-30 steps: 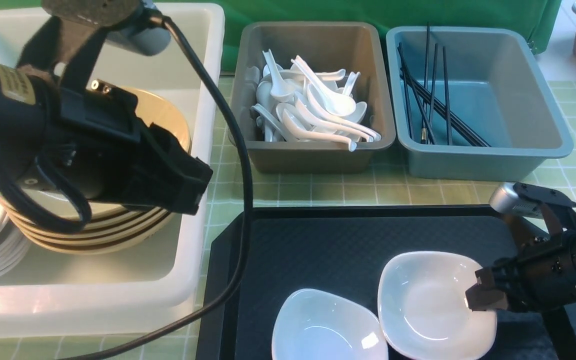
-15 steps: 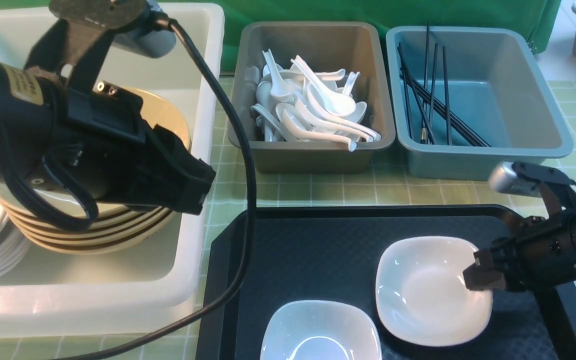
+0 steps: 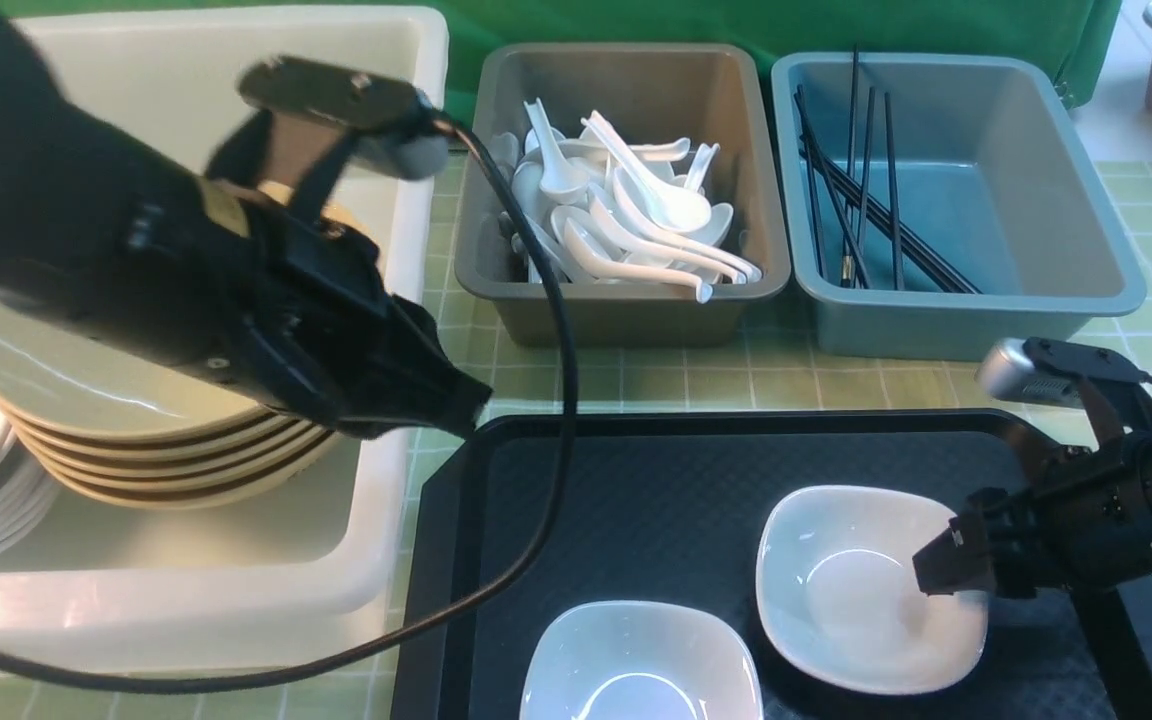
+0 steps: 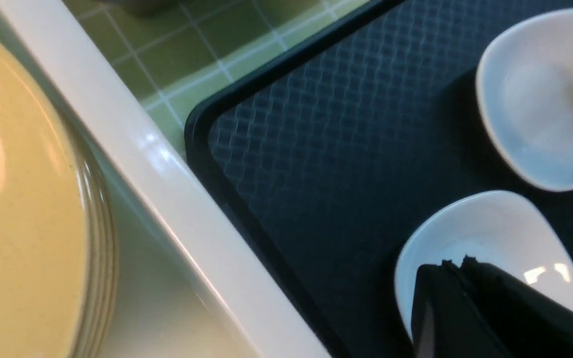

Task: On green table put chopsticks spoon bowls plates into blue grey white boxes.
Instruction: 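Place the white bowl down on the black tray with the right gripper, then grasp the small white bowl on the black tray by its rim with the left gripper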

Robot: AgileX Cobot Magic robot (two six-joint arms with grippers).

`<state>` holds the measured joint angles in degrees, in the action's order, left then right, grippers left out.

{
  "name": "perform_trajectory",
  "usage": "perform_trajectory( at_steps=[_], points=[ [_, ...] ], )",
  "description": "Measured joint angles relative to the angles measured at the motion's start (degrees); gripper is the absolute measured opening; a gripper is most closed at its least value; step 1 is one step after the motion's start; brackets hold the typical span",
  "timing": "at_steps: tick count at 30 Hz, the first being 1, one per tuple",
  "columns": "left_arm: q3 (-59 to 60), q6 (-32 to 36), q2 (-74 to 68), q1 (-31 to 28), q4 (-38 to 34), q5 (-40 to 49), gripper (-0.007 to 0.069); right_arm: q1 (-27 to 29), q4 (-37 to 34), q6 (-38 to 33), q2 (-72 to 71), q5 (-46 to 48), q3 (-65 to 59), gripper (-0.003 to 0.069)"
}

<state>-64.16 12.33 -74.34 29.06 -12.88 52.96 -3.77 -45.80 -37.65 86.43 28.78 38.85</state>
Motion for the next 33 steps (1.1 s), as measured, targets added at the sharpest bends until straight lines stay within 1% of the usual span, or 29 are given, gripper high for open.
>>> perform_trajectory(
  at_steps=[3,5,6,8,9,10,11,13,15,17,19,20,22,25,30,33],
  points=[
    [0.0,0.0,-0.3,0.0,0.1,-0.3,0.0091,0.0,0.0,0.0,-0.1,0.2,0.0,0.0524],
    [0.0,0.0,-0.1,0.0,0.1,-0.6,0.0147,0.0,0.1,0.0,-1.0,0.7,0.0,0.0566],
    [0.0,0.0,-0.1,0.0,0.1,-0.7,0.0171,0.0,0.1,0.0,-1.8,1.0,0.0,0.0575],
    [0.0,0.0,-0.1,0.0,-0.4,-0.9,0.0241,0.0,0.1,-0.7,-4.8,1.8,0.0,0.0583],
    [0.0,0.0,-0.1,0.0,-0.4,-0.9,0.0241,0.0,0.2,-0.8,-5.1,1.9,0.0,0.0583],
    [0.0,0.0,-0.3,0.4,-1.3,-0.9,0.0304,0.0,0.5,-2.0,-8.4,2.8,0.1,0.0583],
    [0.0,0.1,-0.4,0.8,-1.9,-1.2,0.0347,0.0,0.6,-2.7,-10.7,3.9,0.7,0.0582],
    [-0.3,0.9,-1.3,2.0,-2.6,-0.8,0.0437,0.0,0.9,-3.7,-15.7,8.2,2.2,0.0582],
    [-2.1,2.9,-3.6,3.3,-2.8,1.6,0.0518,0.0,1.1,-4.3,-19.6,13.9,4.6,0.0582],
    [-3.8,4.2,-5.6,4.1,-3.0,3.4,0.0559,0.0,1.6,-4.4,-21.4,16.8,5.9,0.0582],
    [-8.6,5.9,-11.4,5.8,-3.9,5.8,0.0617,0.0,4.7,-3.0,-25.8,22.7,9.3,0.0582],
    [-8.9,6.0,-11.9,6.0,-4.2,5.8,0.0618,0.0,5.1,-2.8,-26.5,22.8,9.5,0.0582],
    [-12.7,6.5,-16.8,7.2,-6.1,5.9,0.0632,0.0,9.6,0.3,-30.2,24.0,11.2,0.0582],
    [-17.9,6.9,-24.3,8.5,-9.0,6.0,0.063,0.0,15.5,3.9,-36.3,24.3,11.9,0.0582],
    [-25.5,7.4,-35.9,8.9,-14.2,6.5,0.0623,-0.4,17.2,5.7,-42.1,25.2,11.9,0.0582],
    [-30.8,7.5,-42.8,8.9,-16.5,8.3,0.058,-1.5,17.4,6.1,-43.5,25.3,11.9,0.0582]
  ],
)
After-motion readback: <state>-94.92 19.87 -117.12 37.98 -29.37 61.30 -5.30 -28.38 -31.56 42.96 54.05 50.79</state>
